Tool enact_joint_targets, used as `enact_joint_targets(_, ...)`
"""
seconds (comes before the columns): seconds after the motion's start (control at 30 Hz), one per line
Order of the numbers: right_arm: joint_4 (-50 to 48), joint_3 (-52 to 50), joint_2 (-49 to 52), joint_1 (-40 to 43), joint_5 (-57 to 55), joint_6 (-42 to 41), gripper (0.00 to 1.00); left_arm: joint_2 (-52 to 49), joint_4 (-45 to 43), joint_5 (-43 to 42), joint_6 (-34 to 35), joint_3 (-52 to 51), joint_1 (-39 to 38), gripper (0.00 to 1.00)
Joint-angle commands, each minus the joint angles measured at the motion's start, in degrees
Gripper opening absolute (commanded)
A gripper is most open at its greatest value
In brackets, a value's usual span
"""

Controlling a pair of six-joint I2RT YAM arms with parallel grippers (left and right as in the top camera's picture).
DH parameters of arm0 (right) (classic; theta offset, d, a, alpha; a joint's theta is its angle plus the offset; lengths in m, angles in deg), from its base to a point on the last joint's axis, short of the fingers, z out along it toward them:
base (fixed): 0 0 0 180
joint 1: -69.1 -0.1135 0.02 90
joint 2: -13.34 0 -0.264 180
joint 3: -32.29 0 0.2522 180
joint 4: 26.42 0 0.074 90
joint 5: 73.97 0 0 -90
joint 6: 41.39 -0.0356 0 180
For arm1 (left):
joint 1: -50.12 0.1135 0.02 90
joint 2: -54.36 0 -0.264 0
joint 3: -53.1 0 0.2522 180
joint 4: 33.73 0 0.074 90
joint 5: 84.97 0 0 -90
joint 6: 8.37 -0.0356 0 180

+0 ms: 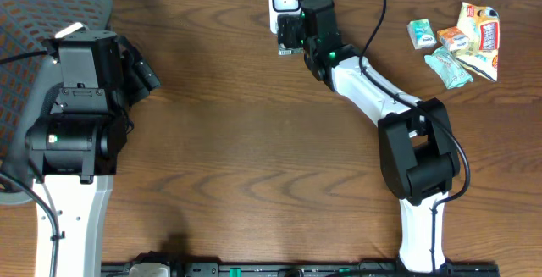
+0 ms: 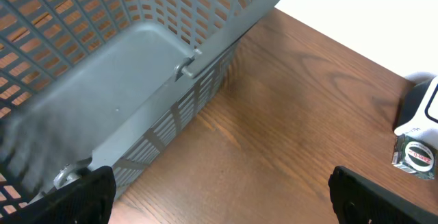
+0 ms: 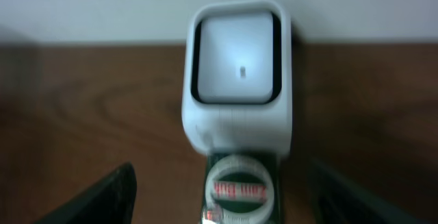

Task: Scan the item barcode
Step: 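Lower the tin in front of the scanner and open the gripper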

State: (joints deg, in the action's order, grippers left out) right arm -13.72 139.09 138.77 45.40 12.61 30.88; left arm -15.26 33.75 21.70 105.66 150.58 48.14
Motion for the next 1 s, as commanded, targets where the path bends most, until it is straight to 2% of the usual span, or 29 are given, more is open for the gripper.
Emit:
enact_joint_targets(0.0,2.47,0.39,0.76,-0.42,-0.50,-2.47,0.66,0.39,0.09,0.57,0.28,0.74,0.20,0.98)
enact_joint_targets(0.13,3.69,0.39,1.88,-0.39,0.79,-3.28,0.31,0.39,0.09,0.57,0.28,0.74,0.20,0.97)
enact_joint_targets(0.3,1.64,0.39,4.00,-0.39,0.79,-5.14,0.05,0.39,0.09,0.57,0.28,0.74,0.20,0.97)
enact_joint_targets(0.47,-2.71,0.39,8.11,-0.39,3.02,-7.30,0.02,0.39,0.09,0.57,0.28,0.74,0.20,0.98)
enact_joint_targets(0.73,-1.01,0.39,10.12,-0.33,1.86,-5.49,0.01,0.39,0.09,0.57,0.28,0.74,0.20,0.98)
enact_joint_targets(0.97,7.67,0.39,7.23,-0.22,2.12,-5.33,0.01,0.39,0.09,0.57,0.28,0.74,0.20,0.98)
